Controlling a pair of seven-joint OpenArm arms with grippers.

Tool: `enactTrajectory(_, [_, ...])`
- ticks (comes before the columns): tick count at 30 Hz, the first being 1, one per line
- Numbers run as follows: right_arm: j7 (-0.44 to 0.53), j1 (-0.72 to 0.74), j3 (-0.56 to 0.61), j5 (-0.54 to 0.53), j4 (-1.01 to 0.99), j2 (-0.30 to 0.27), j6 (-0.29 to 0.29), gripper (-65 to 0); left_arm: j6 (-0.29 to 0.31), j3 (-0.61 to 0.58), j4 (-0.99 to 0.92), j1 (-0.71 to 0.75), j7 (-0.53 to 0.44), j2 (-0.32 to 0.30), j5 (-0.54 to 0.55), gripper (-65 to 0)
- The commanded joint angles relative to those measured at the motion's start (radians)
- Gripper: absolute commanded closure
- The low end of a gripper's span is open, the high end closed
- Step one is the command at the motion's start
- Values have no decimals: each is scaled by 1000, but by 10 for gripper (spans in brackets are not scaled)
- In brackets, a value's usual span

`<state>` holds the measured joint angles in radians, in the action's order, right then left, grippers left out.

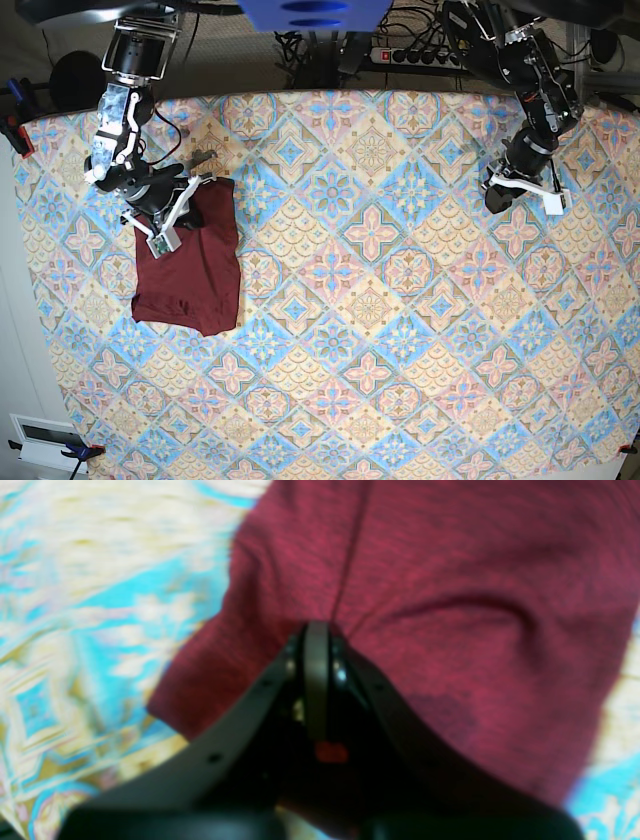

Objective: Layout the t-shirt on the table in an organized manner, then fold the t-shirt properly
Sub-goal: 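Press and straighten the bundle's edge with the right gripper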

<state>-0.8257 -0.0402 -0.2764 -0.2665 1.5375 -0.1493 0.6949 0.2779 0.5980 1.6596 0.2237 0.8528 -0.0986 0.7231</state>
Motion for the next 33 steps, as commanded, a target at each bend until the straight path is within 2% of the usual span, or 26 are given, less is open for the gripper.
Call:
enactTrajectory(1, [-19,6,15,14,-2,-8,3,0,5,4,18,-4,-17,-10,14,-3])
enactTrajectory(7, [-16,3,90,14,-42,-8,3,0,5,4,18,-4,-17,-6,16,-3])
enactTrajectory(11, [29,-5,105,14,-47,-8,3,0,5,4,18,-4,-17,-6,16,-3])
enactTrajectory(22, [-24,-71,-103,11,226,-11,3,0,5,4,18,0,-17,-8,16,-3])
enactTrajectory(33, [-20,-34,-192,11,157,-11,3,0,7,-22,18,-4,-17,-8,17,-3])
